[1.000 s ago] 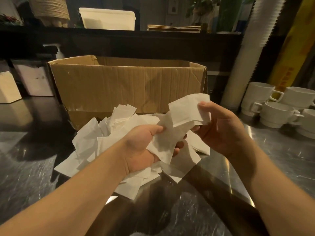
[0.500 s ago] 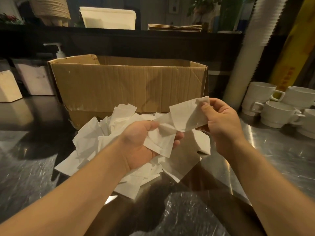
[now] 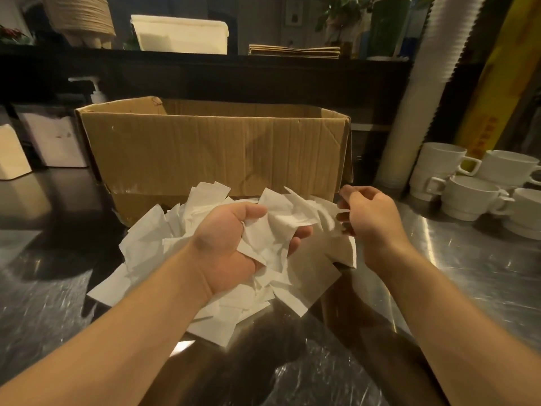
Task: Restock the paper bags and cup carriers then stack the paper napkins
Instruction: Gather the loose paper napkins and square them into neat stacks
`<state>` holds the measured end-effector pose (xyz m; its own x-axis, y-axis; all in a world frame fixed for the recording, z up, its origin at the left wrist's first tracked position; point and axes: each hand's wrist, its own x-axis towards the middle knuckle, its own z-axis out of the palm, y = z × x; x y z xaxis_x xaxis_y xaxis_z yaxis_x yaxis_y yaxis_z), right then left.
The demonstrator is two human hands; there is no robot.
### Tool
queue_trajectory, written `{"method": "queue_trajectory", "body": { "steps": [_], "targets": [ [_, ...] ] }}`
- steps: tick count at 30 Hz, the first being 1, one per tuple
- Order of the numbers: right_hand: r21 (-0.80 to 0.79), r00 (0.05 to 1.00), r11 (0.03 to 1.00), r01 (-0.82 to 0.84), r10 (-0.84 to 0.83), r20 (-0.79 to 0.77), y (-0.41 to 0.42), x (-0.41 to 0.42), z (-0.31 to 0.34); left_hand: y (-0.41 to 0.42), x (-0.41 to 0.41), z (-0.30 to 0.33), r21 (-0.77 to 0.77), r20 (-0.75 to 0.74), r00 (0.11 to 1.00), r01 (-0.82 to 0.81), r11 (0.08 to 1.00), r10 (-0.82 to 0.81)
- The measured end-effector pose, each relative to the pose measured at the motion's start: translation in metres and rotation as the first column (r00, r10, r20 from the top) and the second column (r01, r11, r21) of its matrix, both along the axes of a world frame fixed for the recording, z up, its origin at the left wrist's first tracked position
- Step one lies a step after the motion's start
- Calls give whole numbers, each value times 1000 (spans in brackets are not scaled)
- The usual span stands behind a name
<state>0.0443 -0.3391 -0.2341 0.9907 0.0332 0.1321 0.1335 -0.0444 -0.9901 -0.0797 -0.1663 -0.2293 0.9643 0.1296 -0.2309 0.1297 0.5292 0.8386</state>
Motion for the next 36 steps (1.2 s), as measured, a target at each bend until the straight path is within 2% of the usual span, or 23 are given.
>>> {"method": "queue_trajectory", "body": {
  "steps": [2,4,8,17,24,29,32,34,36],
  "targets": [
    [-24,991,999,-39,42,125,1,-6,1,-2,-1,1,-9,7,1000,-4,1000,4],
    [-1,964,985,-172,169,205,0,-14,5,-3,-2,3,-19,11,1000,-18,1000,18],
    [-107,877,915,-388,402,263,0,-24,5,-8,-3,3,-25,45,999,-6,1000,7],
    [-222,912,966,-128,203,357,4,-12,-4,-7,0,0,-13,54,998,-32,999,32],
    [-362,902,908,-213,325,285,2,-20,-2,-6,4,-5,37,84,996,-11,999,8],
    [-354,901,915,-195,309,303,2,-18,-3,-6,4,-3,24,92,996,-20,1000,18],
    [-374,893,915,-153,290,344,3,-18,-5,-5,3,-2,-8,102,994,35,999,-34],
    [-316,894,937,-151,266,361,3,-19,-4,-3,4,-2,-53,106,992,71,996,-65],
    [-77,910,957,-281,291,295,-1,-20,3,-1,5,-4,-116,104,992,85,990,-73]
  ]
}}
